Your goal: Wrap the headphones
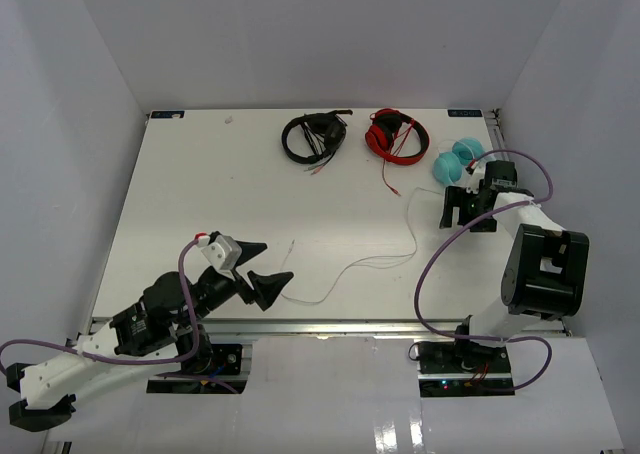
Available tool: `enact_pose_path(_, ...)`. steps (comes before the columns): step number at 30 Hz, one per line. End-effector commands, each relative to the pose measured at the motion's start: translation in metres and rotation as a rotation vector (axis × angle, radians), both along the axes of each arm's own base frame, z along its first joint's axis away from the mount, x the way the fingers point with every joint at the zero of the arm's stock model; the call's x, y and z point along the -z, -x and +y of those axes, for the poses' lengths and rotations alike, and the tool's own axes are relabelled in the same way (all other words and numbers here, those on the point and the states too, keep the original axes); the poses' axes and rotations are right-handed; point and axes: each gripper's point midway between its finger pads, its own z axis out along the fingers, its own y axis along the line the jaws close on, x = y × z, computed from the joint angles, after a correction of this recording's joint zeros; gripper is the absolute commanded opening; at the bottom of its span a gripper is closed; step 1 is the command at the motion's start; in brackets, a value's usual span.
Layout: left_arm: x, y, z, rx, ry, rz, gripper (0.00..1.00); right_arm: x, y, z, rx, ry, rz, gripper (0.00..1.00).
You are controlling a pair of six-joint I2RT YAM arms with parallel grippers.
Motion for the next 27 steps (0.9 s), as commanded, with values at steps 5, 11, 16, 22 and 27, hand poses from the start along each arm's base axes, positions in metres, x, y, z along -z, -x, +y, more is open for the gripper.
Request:
enact_pose_path(5, -0.007, 0.006, -0.001, 0.030, 0.027, -0.024, 0.98, -0.036, -0.041, 0.015, -0.218, -0.039, -0.207, 0.90)
enact_pose_path(11, -0.009, 0.007, -0.002, 0.040, 0.027, -0.032, 0.98, -0.042, -0.060, 0.012, -0.193, -0.040, -0.250, 0.90)
enact_pose_path(16, -0.009, 0.007, -0.002, 0.044, 0.030, -0.036, 0.98, -0.057, -0.088, -0.012, -0.043, 0.044, -0.374, 0.90)
enact_pose_path(22, -0.010, 0.008, -0.003, 0.049, 0.028, -0.040, 0.98, -0.079, -0.112, -0.066, 0.408, 0.136, -0.441, 0.93)
enact_pose_path(27, -0.012, 0.009, -0.004, 0.061, 0.030, -0.050, 0.98, -0.069, -0.104, -0.110, 0.710, 0.212, -0.425, 0.95)
